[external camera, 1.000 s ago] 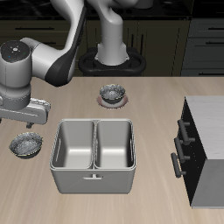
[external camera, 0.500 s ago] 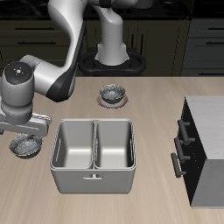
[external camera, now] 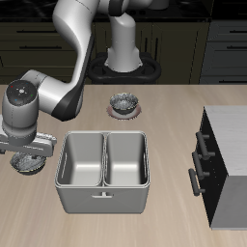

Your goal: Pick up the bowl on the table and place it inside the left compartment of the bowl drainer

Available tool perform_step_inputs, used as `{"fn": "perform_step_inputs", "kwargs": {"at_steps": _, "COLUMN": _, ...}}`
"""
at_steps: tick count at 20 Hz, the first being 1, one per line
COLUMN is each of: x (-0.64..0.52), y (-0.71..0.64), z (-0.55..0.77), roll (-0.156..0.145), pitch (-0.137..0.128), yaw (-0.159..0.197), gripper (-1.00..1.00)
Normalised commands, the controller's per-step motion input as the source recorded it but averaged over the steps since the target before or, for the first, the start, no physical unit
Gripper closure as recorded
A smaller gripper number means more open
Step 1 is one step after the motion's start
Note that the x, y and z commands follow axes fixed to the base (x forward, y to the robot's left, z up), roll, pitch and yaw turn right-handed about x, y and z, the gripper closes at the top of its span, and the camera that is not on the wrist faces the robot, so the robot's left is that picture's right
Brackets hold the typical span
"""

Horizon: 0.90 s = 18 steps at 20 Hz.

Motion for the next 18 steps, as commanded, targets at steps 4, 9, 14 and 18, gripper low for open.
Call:
{"fn": "perform_step_inputs", "kwargs": {"at_steps": 4, "x": -0.03, "y": -0.03, "z": -0.13, "roll": 0.0, "pitch": 0.017, "yaw": -0.008, "gripper": -1.0}}
{"fn": "perform_step_inputs", "kwargs": {"at_steps": 9, "x": -0.05, "y": -0.06, "z": -0.12, "roll": -0.012, "pitch": 0.02, "yaw": -0.001, "gripper": -1.0}}
{"fn": "perform_step_inputs", "kwargs": {"at_steps": 14, "x": -0.06, "y": -0.05, "z": -0.2, "roll": -0.002, "pitch": 0.044, "yaw": -0.008, "gripper": -1.0}}
{"fn": "perform_step_inputs", "kwargs": {"at_steps": 18, "x": -0.06, "y": -0.04, "z": -0.21, "roll": -0.014, "pitch": 0.055, "yaw": 0.019, "gripper": -1.0}}
